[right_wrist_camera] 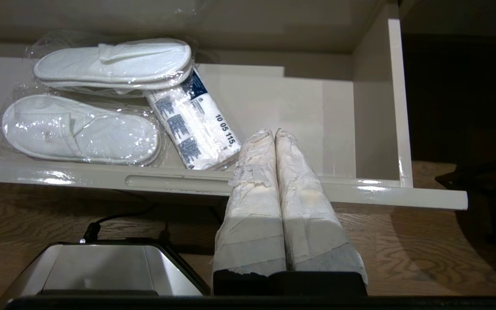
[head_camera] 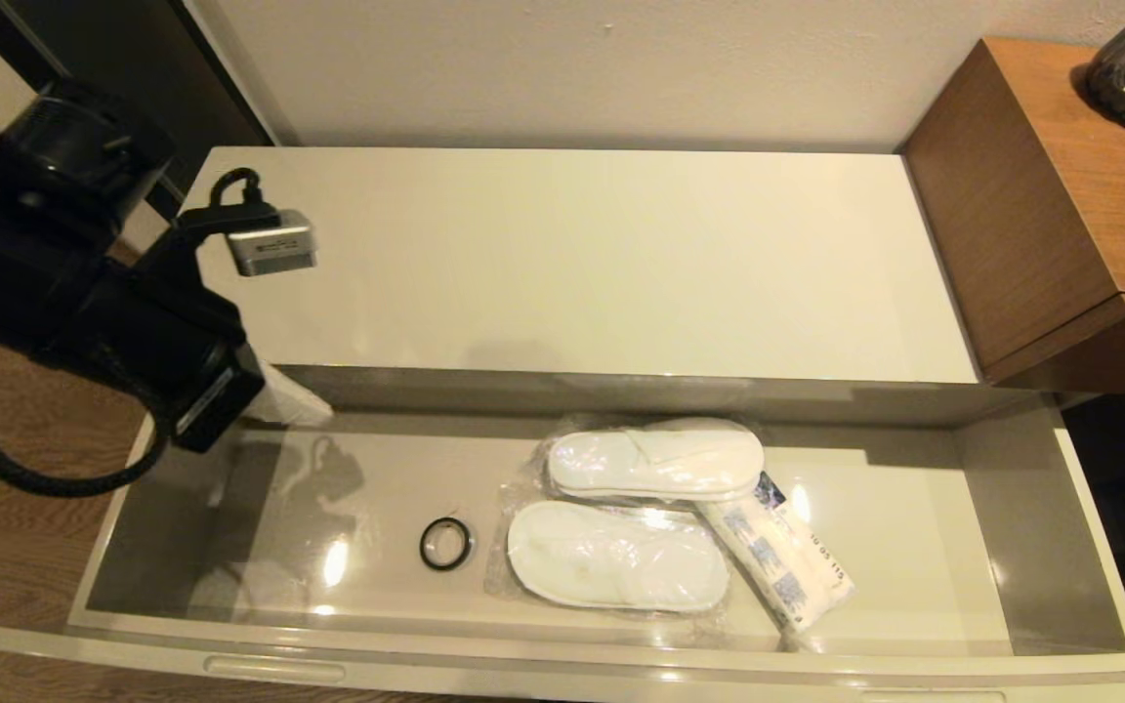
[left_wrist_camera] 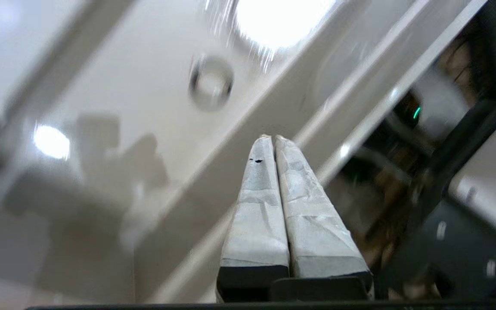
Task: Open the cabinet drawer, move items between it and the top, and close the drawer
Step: Take out the disposable slippers from the drawer
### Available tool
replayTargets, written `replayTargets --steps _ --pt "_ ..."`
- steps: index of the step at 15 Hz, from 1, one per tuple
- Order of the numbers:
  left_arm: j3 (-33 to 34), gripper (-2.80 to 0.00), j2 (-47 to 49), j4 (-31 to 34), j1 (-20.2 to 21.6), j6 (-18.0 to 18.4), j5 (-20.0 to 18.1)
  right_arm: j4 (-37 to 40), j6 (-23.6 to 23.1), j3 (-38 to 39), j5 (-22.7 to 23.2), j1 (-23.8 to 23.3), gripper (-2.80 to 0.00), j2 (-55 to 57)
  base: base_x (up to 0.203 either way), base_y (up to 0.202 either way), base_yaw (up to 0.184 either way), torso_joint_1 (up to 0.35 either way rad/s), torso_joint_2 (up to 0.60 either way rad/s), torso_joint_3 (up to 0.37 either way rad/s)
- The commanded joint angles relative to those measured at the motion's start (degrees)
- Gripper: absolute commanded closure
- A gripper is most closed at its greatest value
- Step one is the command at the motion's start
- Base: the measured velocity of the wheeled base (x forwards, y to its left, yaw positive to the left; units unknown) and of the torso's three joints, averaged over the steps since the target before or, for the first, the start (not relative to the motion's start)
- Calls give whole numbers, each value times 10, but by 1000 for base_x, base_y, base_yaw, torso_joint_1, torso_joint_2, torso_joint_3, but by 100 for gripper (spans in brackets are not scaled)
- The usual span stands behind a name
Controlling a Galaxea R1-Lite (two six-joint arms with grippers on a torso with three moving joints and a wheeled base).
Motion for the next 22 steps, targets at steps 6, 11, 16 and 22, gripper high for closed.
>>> replayTargets --steps 6,11,16,22 --pt "10 0 52 -47 -114 -94 -12 -1 0 0 0 0 0 0 0 0 0 0 0 0" --pt "-29 0 143 -47 -187 -174 -27 -1 0 0 0 0 0 1 0 0 0 0 0 0" --pt "-123 0 238 0 -188 -171 -128 0 0 0 0 0 0 1 0 0 0 0 0 0" --pt "-143 0 235 7 -207 -261 37 -1 0 1 0 0 0 1 0 0 0 0 0 0"
